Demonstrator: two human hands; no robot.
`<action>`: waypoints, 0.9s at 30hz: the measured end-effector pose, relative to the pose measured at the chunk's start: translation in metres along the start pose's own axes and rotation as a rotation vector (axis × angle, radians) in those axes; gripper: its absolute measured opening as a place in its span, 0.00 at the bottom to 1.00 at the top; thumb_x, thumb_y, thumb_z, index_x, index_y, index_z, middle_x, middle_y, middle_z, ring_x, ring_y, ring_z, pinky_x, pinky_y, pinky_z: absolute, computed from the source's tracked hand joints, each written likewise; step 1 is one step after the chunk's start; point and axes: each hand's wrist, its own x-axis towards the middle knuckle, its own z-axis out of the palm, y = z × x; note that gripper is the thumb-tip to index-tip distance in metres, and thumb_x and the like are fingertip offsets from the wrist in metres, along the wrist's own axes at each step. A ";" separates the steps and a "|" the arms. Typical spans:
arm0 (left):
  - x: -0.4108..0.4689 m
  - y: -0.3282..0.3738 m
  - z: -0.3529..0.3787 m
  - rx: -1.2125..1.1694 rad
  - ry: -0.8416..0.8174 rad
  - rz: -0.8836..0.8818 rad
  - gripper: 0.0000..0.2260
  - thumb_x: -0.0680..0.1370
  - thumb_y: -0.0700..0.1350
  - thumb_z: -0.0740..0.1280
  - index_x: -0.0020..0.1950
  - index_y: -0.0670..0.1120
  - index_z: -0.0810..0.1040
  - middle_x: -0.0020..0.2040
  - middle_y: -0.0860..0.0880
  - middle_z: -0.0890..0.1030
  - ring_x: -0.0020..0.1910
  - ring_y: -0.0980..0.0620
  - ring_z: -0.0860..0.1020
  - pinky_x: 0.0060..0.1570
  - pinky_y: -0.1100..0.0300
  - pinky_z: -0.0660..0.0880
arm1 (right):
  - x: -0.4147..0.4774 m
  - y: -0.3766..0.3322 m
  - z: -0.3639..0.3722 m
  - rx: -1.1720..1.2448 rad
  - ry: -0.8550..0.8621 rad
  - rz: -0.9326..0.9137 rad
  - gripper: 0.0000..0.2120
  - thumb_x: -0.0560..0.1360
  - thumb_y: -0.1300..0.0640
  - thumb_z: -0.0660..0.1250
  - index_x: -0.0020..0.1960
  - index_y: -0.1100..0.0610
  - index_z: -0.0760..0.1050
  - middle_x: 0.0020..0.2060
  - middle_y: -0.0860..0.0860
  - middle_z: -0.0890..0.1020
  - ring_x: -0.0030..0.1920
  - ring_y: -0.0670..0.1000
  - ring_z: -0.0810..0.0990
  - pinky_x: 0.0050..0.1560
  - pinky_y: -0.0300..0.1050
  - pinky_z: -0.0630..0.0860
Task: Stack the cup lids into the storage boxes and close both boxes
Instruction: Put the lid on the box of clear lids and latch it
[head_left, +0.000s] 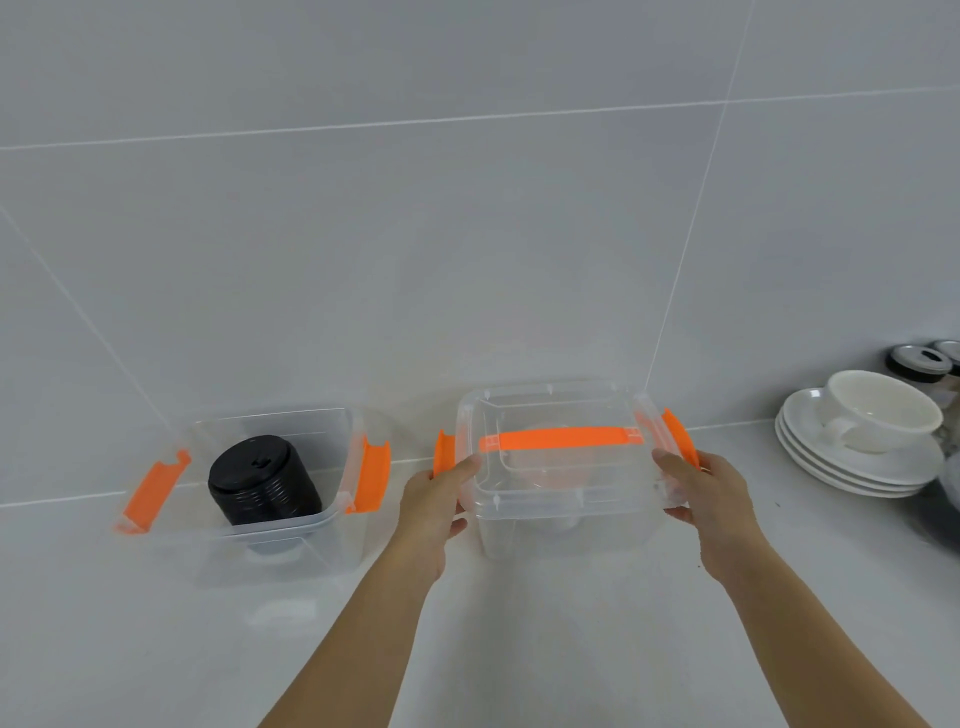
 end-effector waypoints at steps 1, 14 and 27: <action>0.000 0.000 0.001 0.018 0.023 0.038 0.12 0.74 0.48 0.69 0.55 0.46 0.76 0.50 0.47 0.81 0.50 0.47 0.79 0.55 0.51 0.75 | 0.000 0.000 0.001 -0.028 0.018 -0.032 0.17 0.74 0.56 0.68 0.60 0.62 0.72 0.51 0.58 0.78 0.46 0.56 0.76 0.41 0.45 0.74; -0.007 -0.009 0.010 0.542 0.174 0.426 0.06 0.76 0.50 0.62 0.47 0.47 0.71 0.47 0.44 0.78 0.44 0.46 0.78 0.46 0.48 0.79 | -0.007 0.000 0.004 -0.440 0.099 -0.329 0.09 0.78 0.56 0.59 0.47 0.60 0.73 0.34 0.53 0.73 0.32 0.51 0.70 0.31 0.44 0.66; -0.003 -0.012 0.019 0.835 0.311 0.578 0.11 0.81 0.45 0.54 0.51 0.40 0.72 0.42 0.46 0.72 0.35 0.49 0.71 0.37 0.59 0.67 | 0.003 0.003 0.003 -0.724 0.185 -0.442 0.19 0.78 0.57 0.56 0.29 0.53 0.59 0.26 0.50 0.65 0.27 0.49 0.64 0.28 0.44 0.57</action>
